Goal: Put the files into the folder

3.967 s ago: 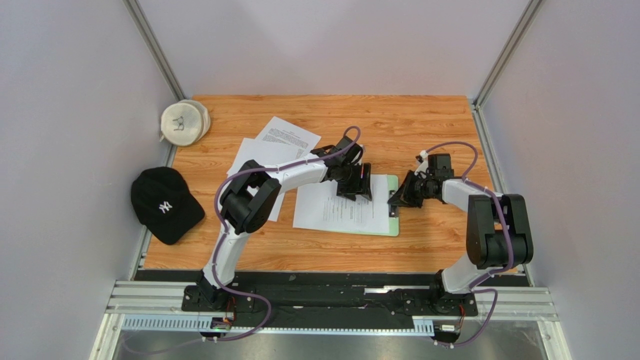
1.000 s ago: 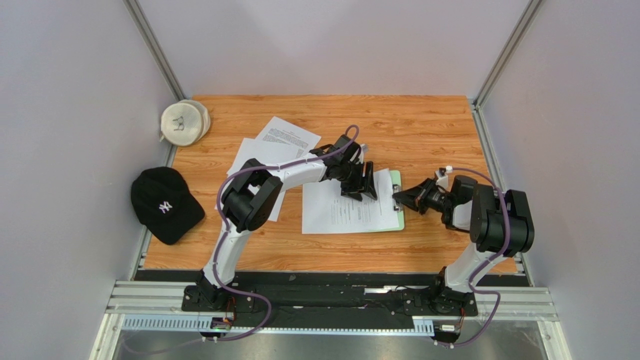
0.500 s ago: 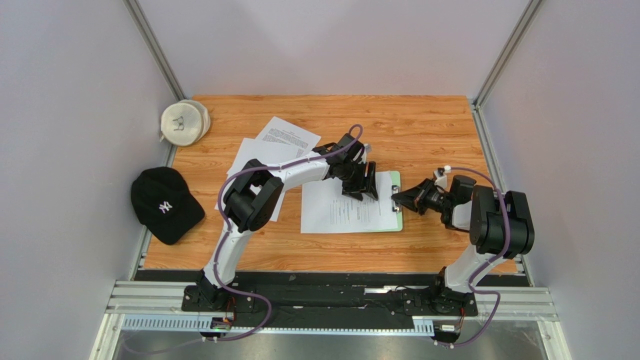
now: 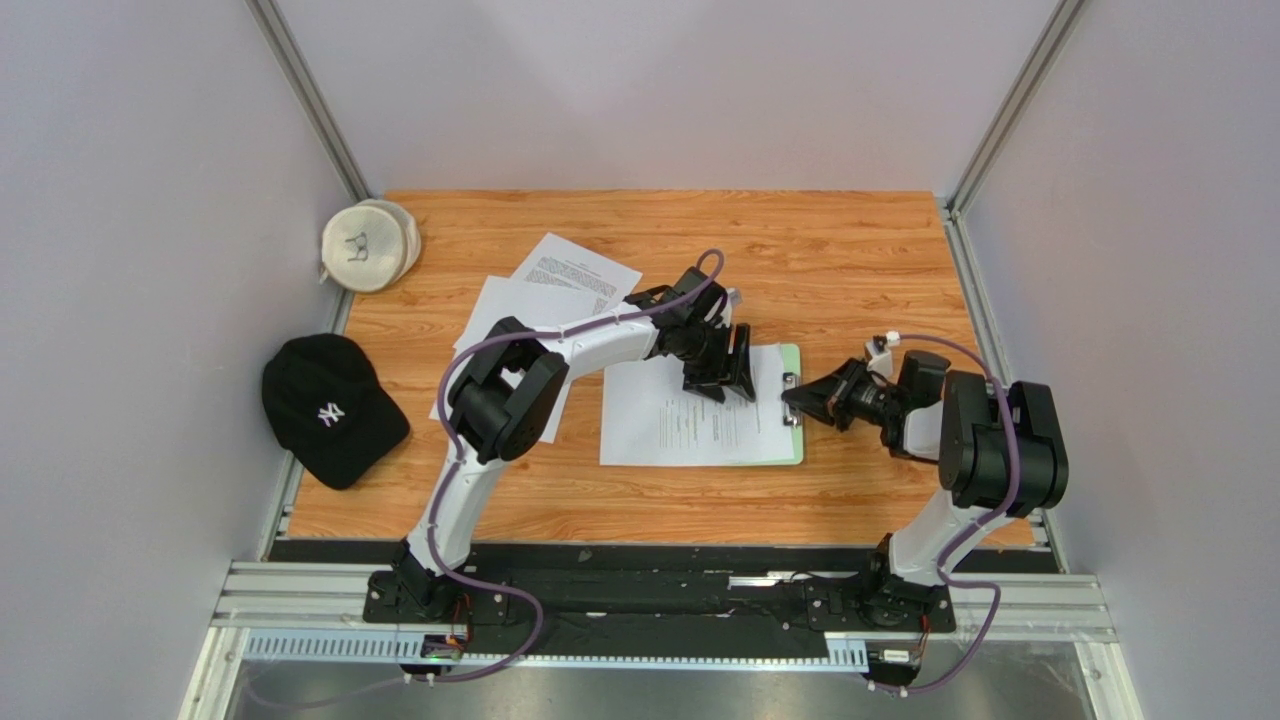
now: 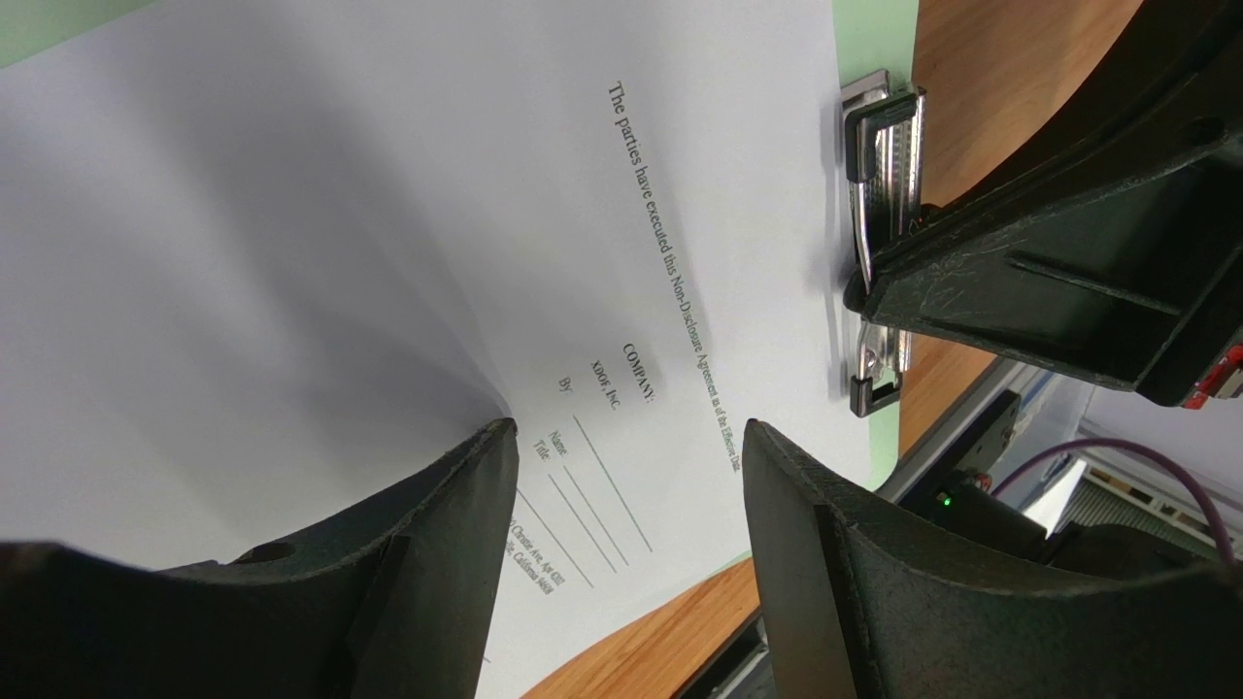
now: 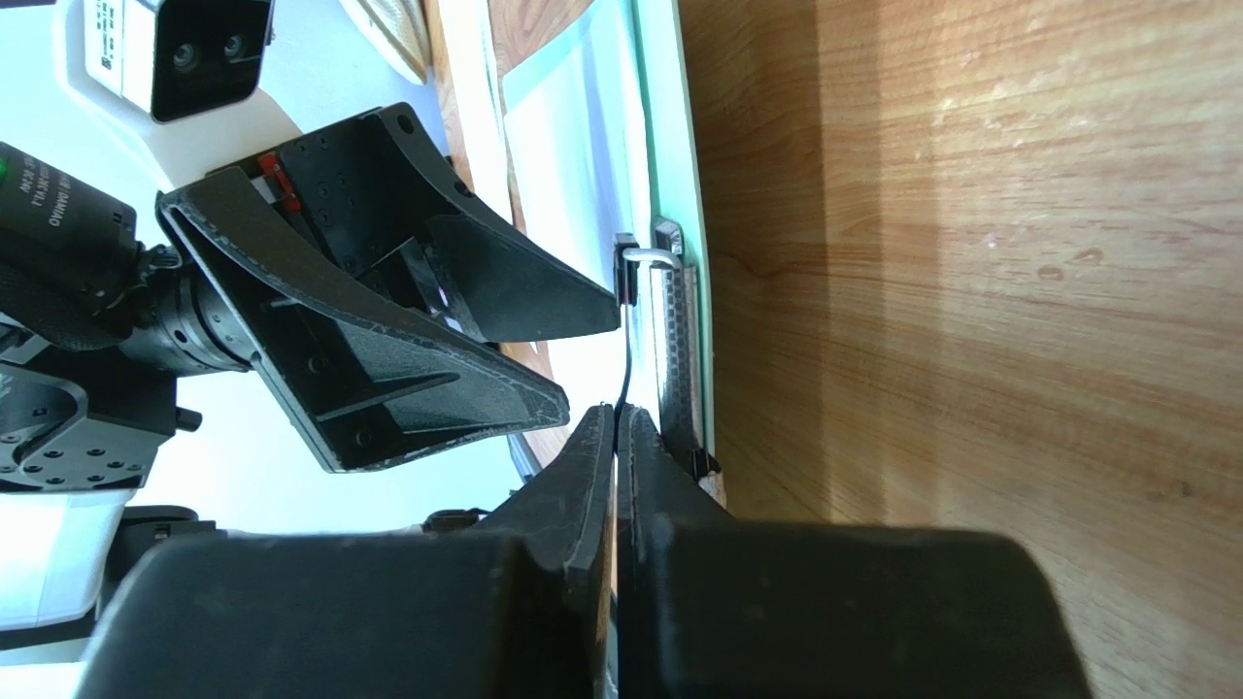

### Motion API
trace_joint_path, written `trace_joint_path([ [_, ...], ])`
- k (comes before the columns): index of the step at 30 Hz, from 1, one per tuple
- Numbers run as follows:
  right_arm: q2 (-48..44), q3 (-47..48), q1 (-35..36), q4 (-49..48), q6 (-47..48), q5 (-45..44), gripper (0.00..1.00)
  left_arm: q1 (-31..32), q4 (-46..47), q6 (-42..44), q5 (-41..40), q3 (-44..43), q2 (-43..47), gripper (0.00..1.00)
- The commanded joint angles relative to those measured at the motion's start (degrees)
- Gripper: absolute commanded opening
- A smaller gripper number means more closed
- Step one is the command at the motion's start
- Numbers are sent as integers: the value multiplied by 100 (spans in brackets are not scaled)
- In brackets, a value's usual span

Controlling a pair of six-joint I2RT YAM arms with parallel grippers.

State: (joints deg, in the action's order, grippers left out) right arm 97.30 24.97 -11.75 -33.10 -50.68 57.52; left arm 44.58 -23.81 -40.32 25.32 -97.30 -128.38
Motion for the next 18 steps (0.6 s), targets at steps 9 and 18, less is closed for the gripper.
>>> trace_joint_path([
  [9,-264,526,129,946,814,49,0,95,-80,68,-62,-421,-355,68],
  [18,-229,579,190,1069,963,-4,0,192,-115,41,25,-589,-443,68],
])
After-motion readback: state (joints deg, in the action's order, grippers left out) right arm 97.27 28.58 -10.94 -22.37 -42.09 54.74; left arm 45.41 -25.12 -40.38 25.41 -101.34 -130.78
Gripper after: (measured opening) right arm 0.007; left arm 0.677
